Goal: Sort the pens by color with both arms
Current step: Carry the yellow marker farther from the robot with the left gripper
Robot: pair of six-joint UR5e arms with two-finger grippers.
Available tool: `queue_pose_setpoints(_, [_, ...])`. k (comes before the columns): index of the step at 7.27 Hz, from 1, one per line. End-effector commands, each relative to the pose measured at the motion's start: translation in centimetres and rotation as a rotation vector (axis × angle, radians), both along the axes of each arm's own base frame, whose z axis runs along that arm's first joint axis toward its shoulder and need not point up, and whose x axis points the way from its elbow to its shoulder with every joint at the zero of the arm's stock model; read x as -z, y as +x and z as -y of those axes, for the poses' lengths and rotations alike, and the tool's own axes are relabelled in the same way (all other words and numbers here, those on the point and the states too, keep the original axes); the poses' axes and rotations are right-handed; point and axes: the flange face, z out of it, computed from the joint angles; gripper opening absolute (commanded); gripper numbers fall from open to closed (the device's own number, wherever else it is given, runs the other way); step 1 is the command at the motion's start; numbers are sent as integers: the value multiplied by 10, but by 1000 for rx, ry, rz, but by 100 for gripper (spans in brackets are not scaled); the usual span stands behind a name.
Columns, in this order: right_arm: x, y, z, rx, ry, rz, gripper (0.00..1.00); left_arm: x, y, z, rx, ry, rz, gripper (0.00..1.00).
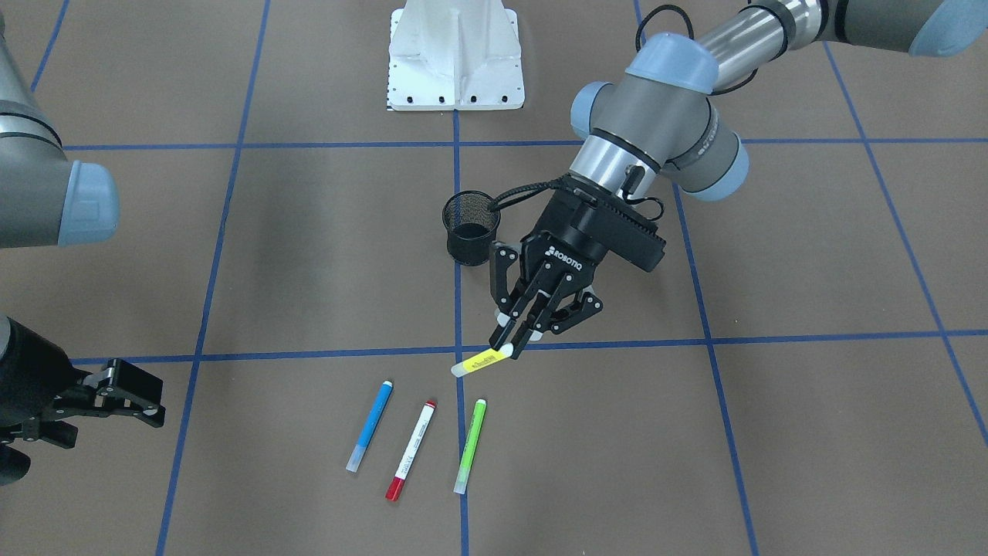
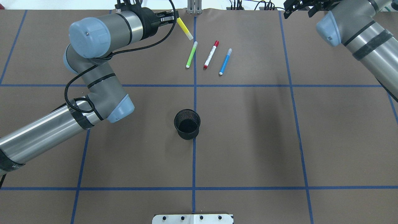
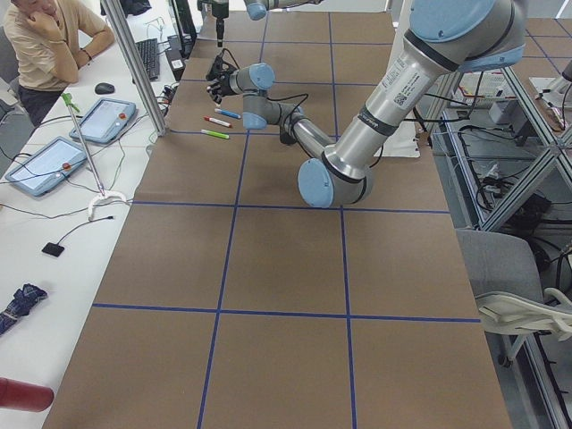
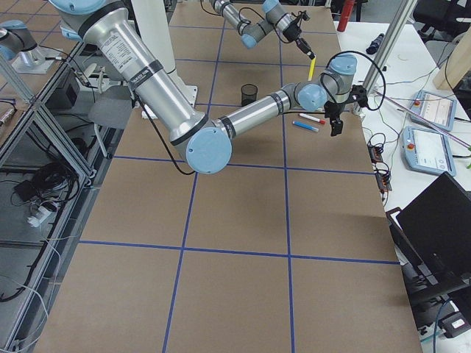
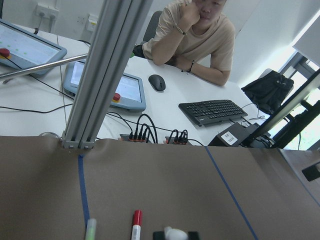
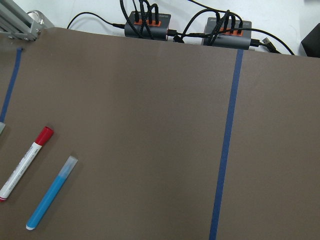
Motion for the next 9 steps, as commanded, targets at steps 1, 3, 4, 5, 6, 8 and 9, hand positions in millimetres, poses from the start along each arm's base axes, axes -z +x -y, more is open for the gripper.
queue_pose_setpoints(1, [-1,0,0,0,-2,-1,99,-21,11,57,80,-46,54,0])
queue_pose_setpoints(3, [-2,-1,0,1,-3,-1,99,-32,27,97,109,-96,130,0])
queue_pose_setpoints(4, [-2,-2,-1,3,-3,-1,99,-39,36,110,129,-113,170,0])
queue_pose_setpoints(5, [-4,-2,-1,3,-6,-2,99,-51,40,115,125,-115,214,0])
queue_pose_setpoints(6, [-3,-2,0,3,-6,-2,99,-52,47,116,118,-119,228,0])
queue_pose_setpoints(8, [-5,-3,0,4,-6,-3,99,-50,70,109,93,-124,239,2])
queue_pose_setpoints(9, [-5,-3,0,4,-8,-4,99,-50,84,99,76,-122,240,3])
